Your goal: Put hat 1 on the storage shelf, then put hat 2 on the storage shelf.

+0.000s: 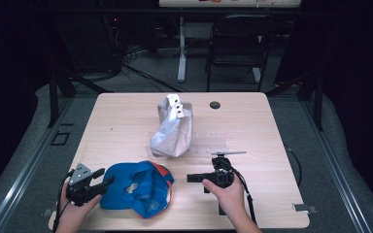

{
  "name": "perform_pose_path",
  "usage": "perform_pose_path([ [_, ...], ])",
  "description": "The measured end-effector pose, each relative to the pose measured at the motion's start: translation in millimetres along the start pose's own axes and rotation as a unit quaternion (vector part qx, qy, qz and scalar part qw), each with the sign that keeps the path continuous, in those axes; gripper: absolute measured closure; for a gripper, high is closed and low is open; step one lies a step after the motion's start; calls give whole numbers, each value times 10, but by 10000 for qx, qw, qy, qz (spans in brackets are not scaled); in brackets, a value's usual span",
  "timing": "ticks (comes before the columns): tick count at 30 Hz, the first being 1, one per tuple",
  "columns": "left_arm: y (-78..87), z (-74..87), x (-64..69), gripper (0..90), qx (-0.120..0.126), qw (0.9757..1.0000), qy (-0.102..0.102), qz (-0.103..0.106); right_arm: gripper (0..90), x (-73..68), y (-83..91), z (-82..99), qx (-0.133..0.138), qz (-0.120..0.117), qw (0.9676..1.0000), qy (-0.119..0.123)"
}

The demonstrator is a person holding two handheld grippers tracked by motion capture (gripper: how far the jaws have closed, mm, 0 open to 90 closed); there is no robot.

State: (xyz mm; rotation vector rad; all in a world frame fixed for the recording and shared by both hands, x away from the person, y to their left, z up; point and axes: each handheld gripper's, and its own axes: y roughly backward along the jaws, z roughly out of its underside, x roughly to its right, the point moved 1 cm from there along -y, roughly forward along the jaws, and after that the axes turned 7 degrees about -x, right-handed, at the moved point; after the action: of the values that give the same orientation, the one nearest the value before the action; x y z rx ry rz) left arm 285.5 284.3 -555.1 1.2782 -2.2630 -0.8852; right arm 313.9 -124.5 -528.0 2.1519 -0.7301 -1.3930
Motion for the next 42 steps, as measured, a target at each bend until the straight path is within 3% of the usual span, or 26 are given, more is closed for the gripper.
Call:
perform_pose_path([
  [2, 5, 8, -3, 501, -58, 10000, -13, 10, 624, -12, -103, 26, -142, 7, 9998, 118],
  [8, 3, 34, -14, 491, 9, 10000, -24, -52, 603, -32, -378, 104, -234, -62, 9995, 210],
  [9, 3, 34, -14, 491, 9, 10000, -24, -52, 603, -25, -399, 112, -318, 77, 9992, 247],
  [11, -3, 50, -25, 491, -85, 10000, -39, 4, 603, -8, -491, 145, -259, -109, 9994, 186],
  [14, -4, 53, -11, 491, -89, 9999, -69, -19, 601, 5, -565, 172, -381, -211, 9990, 73],
  [19, -29, 55, 4, 492, -68, 9999, -92, -8, 590, -4, -661, 189, -400, -318, 9987, 54],
  [20, -38, 57, 13, 494, -125, 9999, -107, 0, 590, 2, -694, 191, -543, -248, 9982, 95],
  [21, -37, 56, 13, 494, -133, 9998, -125, 8, 590, -2, -767, 205, -418, -499, 9979, -12],
  [22, -37, 56, 14, 495, -139, 9998, -126, -5, 590, 10, -781, 202, -541, -412, 9977, 49],
  [24, -38, 56, 13, 497, -172, 9998, -115, 7, 591, 10, -831, 206, -548, -485, 9973, -32],
  [27, -50, 61, 17, 501, -185, 9997, -125, 36, 590, 1, -863, 197, -627, -485, 9969, -5],
  [32, -106, 73, 42, 517, -258, 9993, -249, 92, 593, -15, -921, 187, -733, -740, 9946, -36],
  [42, -194, 90, 76, 544, -576, 9976, -383, 68, 617, -72, -835, 173, -650, -1127, 9914, -136],
])
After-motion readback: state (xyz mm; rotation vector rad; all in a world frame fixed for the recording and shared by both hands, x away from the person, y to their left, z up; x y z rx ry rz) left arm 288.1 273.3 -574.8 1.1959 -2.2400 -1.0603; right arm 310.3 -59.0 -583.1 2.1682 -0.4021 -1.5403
